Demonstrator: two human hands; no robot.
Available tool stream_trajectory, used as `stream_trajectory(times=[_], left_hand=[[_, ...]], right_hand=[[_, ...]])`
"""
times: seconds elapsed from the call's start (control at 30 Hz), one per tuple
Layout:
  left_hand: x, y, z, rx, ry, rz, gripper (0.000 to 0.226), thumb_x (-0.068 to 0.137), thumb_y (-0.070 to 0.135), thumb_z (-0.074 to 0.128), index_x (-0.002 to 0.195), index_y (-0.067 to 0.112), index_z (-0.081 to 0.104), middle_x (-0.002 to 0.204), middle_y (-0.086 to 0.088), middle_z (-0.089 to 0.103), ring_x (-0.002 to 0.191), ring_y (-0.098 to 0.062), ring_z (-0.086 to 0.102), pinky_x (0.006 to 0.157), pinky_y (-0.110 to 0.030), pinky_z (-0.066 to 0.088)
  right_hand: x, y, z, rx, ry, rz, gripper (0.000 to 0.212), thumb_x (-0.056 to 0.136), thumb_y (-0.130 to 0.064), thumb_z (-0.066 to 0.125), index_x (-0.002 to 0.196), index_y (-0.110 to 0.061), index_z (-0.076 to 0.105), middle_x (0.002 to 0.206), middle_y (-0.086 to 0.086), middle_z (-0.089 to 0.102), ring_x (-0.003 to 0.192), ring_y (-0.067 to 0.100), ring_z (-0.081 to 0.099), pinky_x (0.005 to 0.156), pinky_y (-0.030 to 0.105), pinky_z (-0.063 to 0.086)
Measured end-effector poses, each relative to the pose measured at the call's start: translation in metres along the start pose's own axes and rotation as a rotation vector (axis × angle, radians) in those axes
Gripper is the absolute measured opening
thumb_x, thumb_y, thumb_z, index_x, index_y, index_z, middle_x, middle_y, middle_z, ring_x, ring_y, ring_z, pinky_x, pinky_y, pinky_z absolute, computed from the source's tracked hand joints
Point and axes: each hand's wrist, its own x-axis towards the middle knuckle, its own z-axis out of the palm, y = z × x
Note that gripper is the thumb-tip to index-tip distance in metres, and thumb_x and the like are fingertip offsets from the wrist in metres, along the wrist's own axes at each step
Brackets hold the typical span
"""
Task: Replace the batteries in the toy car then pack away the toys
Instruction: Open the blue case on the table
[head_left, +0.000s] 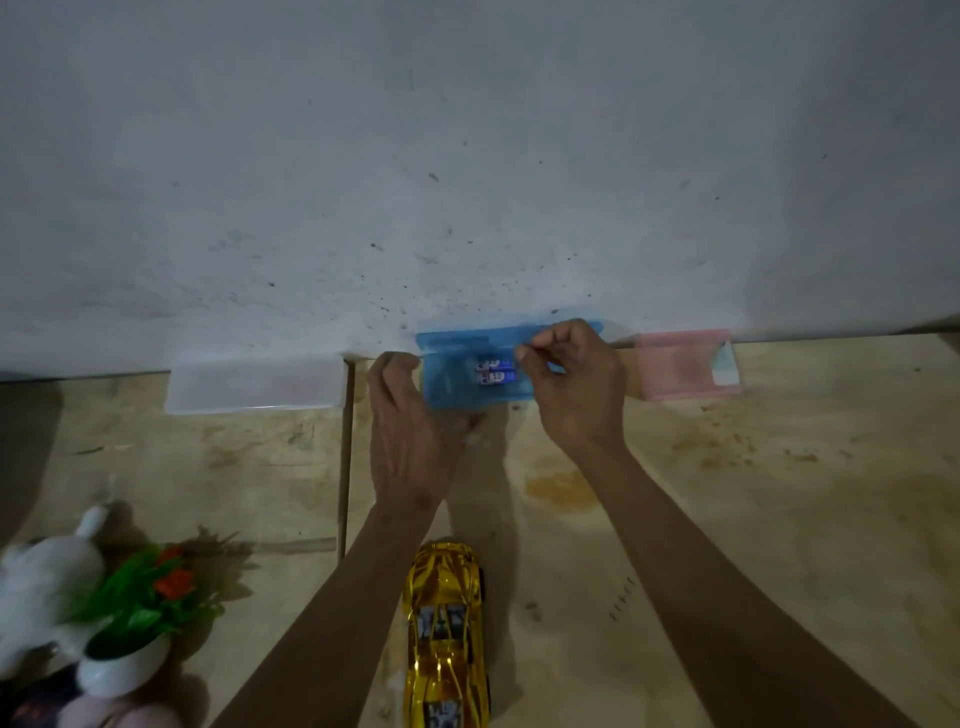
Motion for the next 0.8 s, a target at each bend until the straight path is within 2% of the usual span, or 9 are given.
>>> stream_trajectory(times=[0.07,0.17,0.23,0.37,0.47,0.6,0.7,0.8], left_hand=[[-0.001,-0.003,0.001,0.048,-0.045,0.039,0.065,0.075,0.026,0.085,0.126,0.004,0.05,0.133,-0.018,0.049,0.117,-0.032,0.051,0.08,-0.044,0.057],[0.005,-0.01,0.006,0.124,-0.094,0.073,0.051,0.088,0.033,0.074,0.13,0.011,0.057,0.146,-0.017,0.046,0.131,-0.037,0.047,0.094,-0.053,0.055],[0.009,-0.012,0.006,0.137,-0.104,0.07,0.055,0.088,0.038,0.073,0.134,0.011,0.058,0.147,-0.017,0.048,0.132,-0.037,0.047,0.098,-0.052,0.052],[0.014,-0.016,0.004,0.145,-0.14,0.093,0.068,0.086,0.048,0.071,0.138,0.008,0.055,0.138,-0.011,0.058,0.124,-0.031,0.051,0.097,-0.046,0.052],[0.016,-0.013,0.002,0.165,-0.138,0.085,0.072,0.084,0.047,0.075,0.137,0.003,0.056,0.136,-0.014,0.06,0.121,-0.033,0.054,0.096,-0.043,0.051],[0.017,-0.009,0.0,0.209,-0.161,0.1,0.073,0.083,0.046,0.074,0.137,0.001,0.055,0.137,-0.016,0.059,0.121,-0.035,0.055,0.095,-0.043,0.052],[0.02,-0.011,-0.002,0.223,-0.184,0.123,0.069,0.083,0.036,0.077,0.137,-0.001,0.055,0.135,-0.017,0.059,0.119,-0.036,0.055,0.095,-0.046,0.053],[0.023,-0.013,-0.003,0.242,-0.206,0.138,0.067,0.08,0.024,0.083,0.135,-0.004,0.057,0.132,-0.021,0.06,0.114,-0.04,0.058,0.095,-0.049,0.054]], right_hand=[[0.009,0.003,-0.007,-0.112,-0.072,-0.101,0.025,0.086,-0.003,0.072,0.08,-0.021,0.055,0.081,-0.007,0.064,0.083,0.009,0.067,0.074,0.026,0.055],[0.017,0.008,-0.016,-0.27,-0.217,-0.222,0.011,0.089,-0.001,0.063,0.089,-0.012,0.059,0.087,-0.005,0.065,0.087,0.013,0.066,0.078,0.029,0.055],[0.016,0.007,-0.017,-0.399,-0.297,-0.308,0.011,0.088,0.001,0.061,0.094,-0.008,0.064,0.093,0.001,0.069,0.087,0.016,0.065,0.08,0.028,0.053],[0.012,0.015,-0.01,-0.705,-0.358,-0.504,0.024,0.087,-0.003,0.061,0.108,-0.005,0.07,0.098,0.012,0.073,0.097,0.029,0.065,0.075,0.037,0.056],[0.008,0.025,-0.006,-0.834,-0.371,-0.513,0.027,0.088,-0.01,0.056,0.112,-0.008,0.068,0.099,0.01,0.073,0.103,0.031,0.062,0.077,0.043,0.058],[0.002,0.031,-0.004,-0.852,-0.381,-0.493,0.031,0.091,-0.019,0.049,0.118,-0.013,0.064,0.112,0.008,0.068,0.106,0.032,0.056,0.084,0.045,0.055],[0.003,0.03,0.001,-0.873,-0.491,-0.525,0.042,0.095,-0.032,0.037,0.125,-0.018,0.062,0.117,0.005,0.061,0.108,0.029,0.053,0.085,0.045,0.049],[0.004,0.028,0.005,-0.898,-0.561,-0.505,0.05,0.097,-0.042,0.025,0.121,-0.02,0.063,0.114,0.003,0.057,0.107,0.026,0.051,0.083,0.043,0.044]])
